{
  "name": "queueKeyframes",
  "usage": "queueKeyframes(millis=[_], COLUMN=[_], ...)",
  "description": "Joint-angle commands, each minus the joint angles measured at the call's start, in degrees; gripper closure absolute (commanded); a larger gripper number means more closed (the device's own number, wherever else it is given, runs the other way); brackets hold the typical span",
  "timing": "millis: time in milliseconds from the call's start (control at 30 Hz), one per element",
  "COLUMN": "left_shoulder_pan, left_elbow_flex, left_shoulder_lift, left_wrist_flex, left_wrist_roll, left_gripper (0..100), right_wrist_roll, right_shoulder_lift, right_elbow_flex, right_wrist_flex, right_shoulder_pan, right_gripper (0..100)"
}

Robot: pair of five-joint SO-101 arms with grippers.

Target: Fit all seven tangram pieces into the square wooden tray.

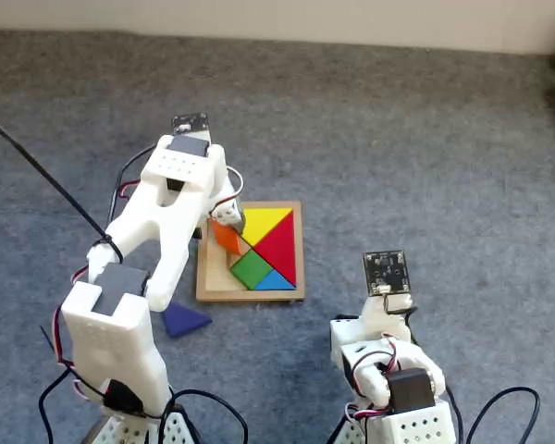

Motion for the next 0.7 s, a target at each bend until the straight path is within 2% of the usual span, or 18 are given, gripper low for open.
queueKeyframes(millis=[0, 200, 333, 667], left_shoulder_pan=[0.7, 0.7, 0.2, 0.2], left_elbow_flex=[-0.4, -0.4, -0.4, -1.3], left_shoulder_lift=[-4.2, -4.0, -3.7, -4.2], left_wrist_flex=[2.5, 3.0, 3.0, 1.4], left_wrist_roll=[-3.3, -3.8, -7.3, -7.2], left_gripper=[76, 75, 76, 76], right_wrist_roll=[-0.1, -0.1, -0.1, -0.1], right_shoulder_lift=[-1.0, -1.0, -1.0, -1.0], right_elbow_flex=[8.7, 8.7, 8.7, 8.7], right_wrist_flex=[0.3, 0.3, 0.3, 0.3], right_shoulder_pan=[-0.2, -0.2, -0.2, -0.2], right_gripper=[99.3, 99.3, 99.3, 99.3])
